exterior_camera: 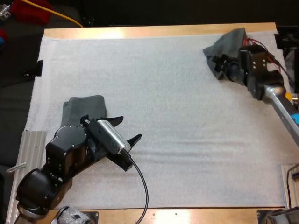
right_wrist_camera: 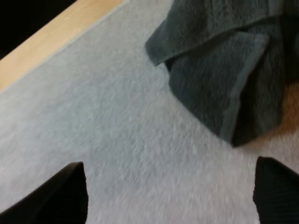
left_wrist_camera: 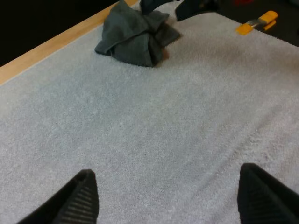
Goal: Pick towel from pile, fold and stack
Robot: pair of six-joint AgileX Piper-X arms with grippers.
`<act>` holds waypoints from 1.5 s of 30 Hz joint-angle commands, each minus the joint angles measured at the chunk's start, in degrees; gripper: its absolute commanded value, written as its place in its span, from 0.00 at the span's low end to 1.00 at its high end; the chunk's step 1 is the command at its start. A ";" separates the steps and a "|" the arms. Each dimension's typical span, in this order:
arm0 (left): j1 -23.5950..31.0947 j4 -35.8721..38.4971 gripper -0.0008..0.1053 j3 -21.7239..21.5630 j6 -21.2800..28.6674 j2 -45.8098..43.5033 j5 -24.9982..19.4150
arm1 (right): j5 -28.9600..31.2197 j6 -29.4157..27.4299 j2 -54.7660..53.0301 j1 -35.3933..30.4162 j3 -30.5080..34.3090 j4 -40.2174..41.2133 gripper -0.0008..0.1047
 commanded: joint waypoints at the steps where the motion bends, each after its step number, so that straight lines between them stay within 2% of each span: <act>1: -0.24 -0.79 0.58 -0.38 -1.00 -0.12 -0.21 | 0.58 0.46 1.30 -0.39 -1.20 -0.13 0.68; 6: -0.24 -0.79 0.58 -0.38 -1.29 -0.12 -0.21 | 0.62 1.22 7.42 -1.89 -3.44 -0.78 0.68; 12: -0.24 -0.79 0.58 -0.38 -2.12 -0.12 -0.06 | -1.35 2.95 12.51 -2.44 -3.52 -8.43 0.68; 18: -0.24 -0.79 0.58 -0.38 -2.12 -0.12 -0.07 | -4.34 7.15 17.29 -2.44 -3.97 -16.43 0.68; 22: -0.24 -0.79 0.58 -0.38 -2.12 -0.12 -0.07 | -4.44 10.53 20.50 -2.44 -5.89 -17.00 0.68; 31: -0.24 -0.99 0.58 -0.38 -2.12 -0.12 -0.07 | -4.79 10.62 22.77 -2.44 -8.09 -17.99 0.66; 32: -0.24 -1.09 0.58 -0.38 -2.12 -0.12 -0.07 | -4.79 10.62 22.77 -2.44 -8.09 -18.01 0.65; 35: -0.24 -1.22 0.58 -0.38 -2.12 -0.12 -0.07 | -4.79 10.62 22.77 -2.44 -8.09 -17.82 0.47; 37: -0.24 -1.22 0.58 -0.38 -2.12 -0.12 -0.07 | -4.60 10.62 22.77 -2.44 -8.09 -17.01 0.32; 38: -0.24 -1.22 0.58 -0.38 -2.12 -0.12 -0.07 | -4.40 10.62 22.77 -2.44 -8.09 -16.78 0.29; 42: -0.24 -1.22 0.58 -0.38 -2.12 -0.12 -0.07 | -4.51 9.72 22.67 -2.44 -8.09 -15.28 0.01; 45: -0.24 -1.22 0.58 -0.38 -2.12 -0.12 -0.07 | -5.80 8.74 22.01 -2.44 -8.09 -15.07 0.01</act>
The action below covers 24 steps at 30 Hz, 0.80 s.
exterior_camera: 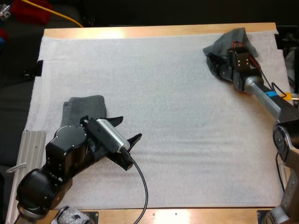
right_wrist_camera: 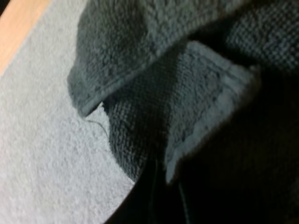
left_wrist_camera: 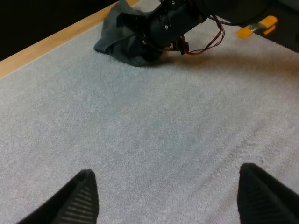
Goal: Pick towel from pile, fold and stack
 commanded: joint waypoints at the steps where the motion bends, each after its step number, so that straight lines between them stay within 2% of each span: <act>1: -0.24 -1.13 0.58 -0.38 -0.37 -0.12 -0.07 | -0.60 -2.39 -1.24 0.00 -0.51 0.11 0.01; 5: -0.24 -1.13 0.58 -0.38 -0.37 -0.12 -0.07 | 0.57 -8.37 -4.28 0.30 -0.51 2.78 0.01; 13: -0.24 -1.13 0.58 -0.38 -0.37 -0.12 -0.07 | 3.62 -31.05 -15.94 2.48 -0.51 13.51 0.01; 16: -0.24 -1.13 0.58 -0.38 -0.37 -0.12 -0.07 | 4.62 -37.41 -20.73 3.61 -0.51 16.22 0.01; 24: -0.24 -1.13 0.58 -0.38 -0.37 -0.12 -0.07 | 5.78 -45.24 -31.58 6.51 -0.51 20.85 0.01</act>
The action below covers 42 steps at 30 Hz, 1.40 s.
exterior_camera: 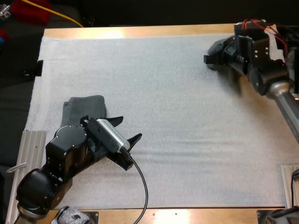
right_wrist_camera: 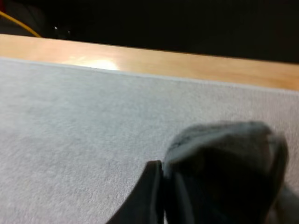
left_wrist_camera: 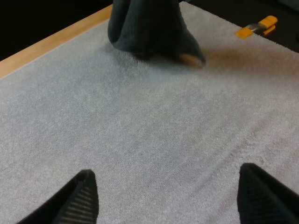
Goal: Pick towel from pile, fold and stack
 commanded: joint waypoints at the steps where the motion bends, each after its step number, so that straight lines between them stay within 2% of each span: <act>1: -0.24 -1.13 0.58 -0.38 -0.37 -0.12 -0.07 | 0.00 -1.48 -1.80 0.33 -0.51 1.33 0.01; 14: -0.24 -1.02 0.58 -0.38 -0.37 -0.12 -0.07 | 0.29 -1.92 -10.21 6.31 -0.51 11.90 0.01; 19: -0.24 -1.02 0.58 -0.38 -0.37 -0.12 -0.07 | 1.77 3.96 -8.50 6.22 -0.26 14.46 0.03; 21: -0.24 -1.02 0.58 -0.38 -0.37 -0.12 -0.07 | 2.83 5.35 -7.76 6.22 -0.26 14.61 0.09; 23: -0.24 -1.02 0.58 -0.38 -0.37 -0.12 -0.07 | 2.84 6.25 -6.76 6.22 -0.26 14.61 0.19; 25: -0.24 -1.02 0.58 -0.38 -0.37 -0.12 -0.07 | 2.84 7.80 -5.20 6.22 -0.26 14.61 0.37; 29: -0.24 -1.02 0.58 -0.38 -0.37 -0.12 -0.07 | 2.84 9.79 -2.52 6.22 -0.26 14.61 0.55; 42: -0.24 -1.02 0.58 -0.38 -0.37 -0.12 -0.07 | 1.76 24.43 9.31 4.10 -0.26 14.61 0.57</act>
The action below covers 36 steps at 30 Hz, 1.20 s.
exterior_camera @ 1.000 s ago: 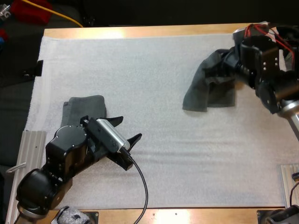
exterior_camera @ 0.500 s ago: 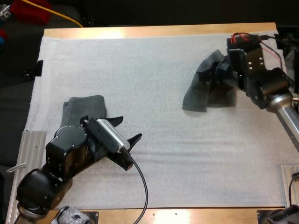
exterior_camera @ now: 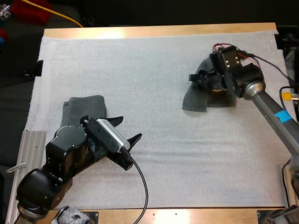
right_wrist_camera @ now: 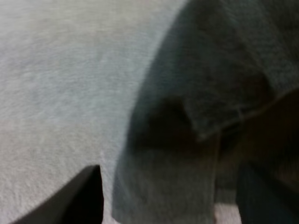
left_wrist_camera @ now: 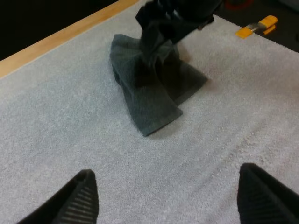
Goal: Pick towel from pile, fold and stack
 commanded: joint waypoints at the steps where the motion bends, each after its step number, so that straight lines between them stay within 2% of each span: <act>1: -0.24 -1.02 0.58 -0.38 -0.37 -0.12 -0.07 | -1.22 1.53 0.72 -1.23 -0.21 0.25 0.57; 7: -0.24 -1.02 0.58 -0.38 -0.37 -0.12 -0.07 | -8.56 5.29 5.32 -3.82 -0.21 -2.07 0.57; 15: -0.24 -1.02 0.58 -0.38 -0.37 -0.12 -0.07 | -12.43 13.40 10.33 -4.10 -0.21 -10.68 0.57; 21: -0.24 -1.02 0.58 -0.38 -0.37 -0.12 -0.07 | -10.57 18.06 12.58 -4.44 -0.21 -13.93 0.57; 25: -0.24 -1.02 0.58 -0.38 -0.37 -0.12 -0.07 | -7.10 18.15 12.64 -4.42 -0.21 -15.44 0.57; 29: -0.24 -1.02 0.58 -0.38 -0.37 -0.12 -0.07 | -6.79 18.15 12.79 -4.42 -0.21 -17.61 0.55; 32: -0.24 -1.02 0.58 -0.38 -0.37 -0.12 -0.07 | -6.48 18.15 12.79 -4.42 -0.21 -17.75 0.36; 34: -0.24 -1.02 0.58 -0.38 -0.37 -0.12 -0.07 | -6.50 18.15 12.79 -4.42 -0.21 -17.75 0.15; 36: -0.24 -1.02 0.58 -0.38 -0.37 -0.12 -0.07 | -6.91 18.09 12.79 -4.42 -0.21 -17.75 0.01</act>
